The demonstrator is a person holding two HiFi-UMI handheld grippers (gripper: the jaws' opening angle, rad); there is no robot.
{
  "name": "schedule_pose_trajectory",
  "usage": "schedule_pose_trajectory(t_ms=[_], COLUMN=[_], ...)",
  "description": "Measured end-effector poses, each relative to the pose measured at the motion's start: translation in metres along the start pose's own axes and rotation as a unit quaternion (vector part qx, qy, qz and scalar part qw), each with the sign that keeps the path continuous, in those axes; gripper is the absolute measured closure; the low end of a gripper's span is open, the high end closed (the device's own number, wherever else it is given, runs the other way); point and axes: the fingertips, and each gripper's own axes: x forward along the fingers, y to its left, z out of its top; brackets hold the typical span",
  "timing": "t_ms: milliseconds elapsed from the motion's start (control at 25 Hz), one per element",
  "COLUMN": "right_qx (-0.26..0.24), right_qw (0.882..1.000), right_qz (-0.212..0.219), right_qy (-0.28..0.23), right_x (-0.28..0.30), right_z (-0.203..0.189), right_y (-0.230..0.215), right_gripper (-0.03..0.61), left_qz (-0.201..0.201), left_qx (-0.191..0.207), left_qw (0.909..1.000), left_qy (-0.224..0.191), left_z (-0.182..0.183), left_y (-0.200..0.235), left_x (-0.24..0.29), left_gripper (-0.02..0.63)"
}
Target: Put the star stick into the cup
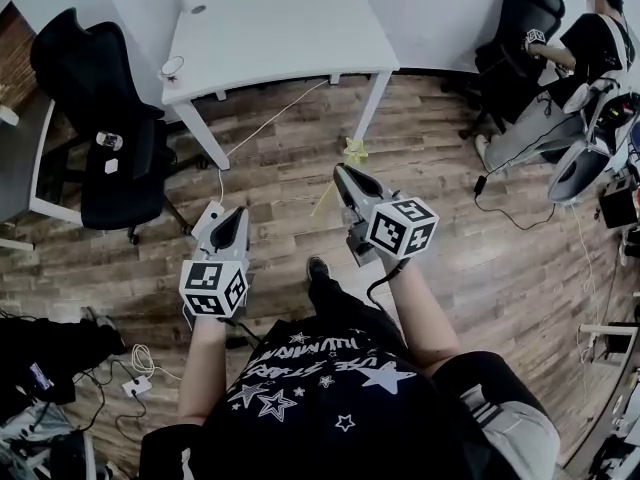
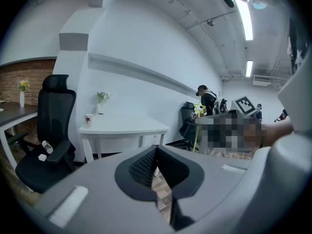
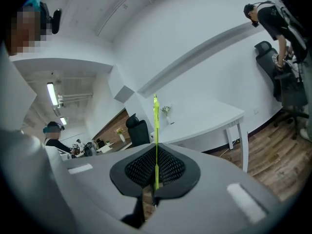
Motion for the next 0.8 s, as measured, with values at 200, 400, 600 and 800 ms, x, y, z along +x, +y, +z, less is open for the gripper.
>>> schedule_pose_trajectory(t_ms=[200,400,600,800], right_qx=[0.004,0.001,-0.003,-0.002], right_qw=[1.0,0.999,0.998,0.997], right_qz=[0.015,0.036,0.06,0.075], right_qy=[-0.002,0.011,0.015,0.028], right_x=[0.045,0.079,0.105,0.123], right_z=[0.034,0.057,0.073,0.071], right_y=[-0.036,-0.064,-0.076,-0.075], right_gripper=[0.557,0.557,0.557,0.557], left_qz=[0.014,0.035,0.056,0.075], left_qx=[0.003,0.002,0.001,-0.009], left_qw=[0.9999,0.9994,0.9984,0.9971], left_qy=[0.001,0.002,-0.002,-0.004], left_z=[0.024,0.041,0.052,0.052], left_y=[0.016,0.028,0.04,0.051], left_x=[0.05,0.089,0.107,0.104], left_gripper=[0.611,0.611,0.611,0.611])
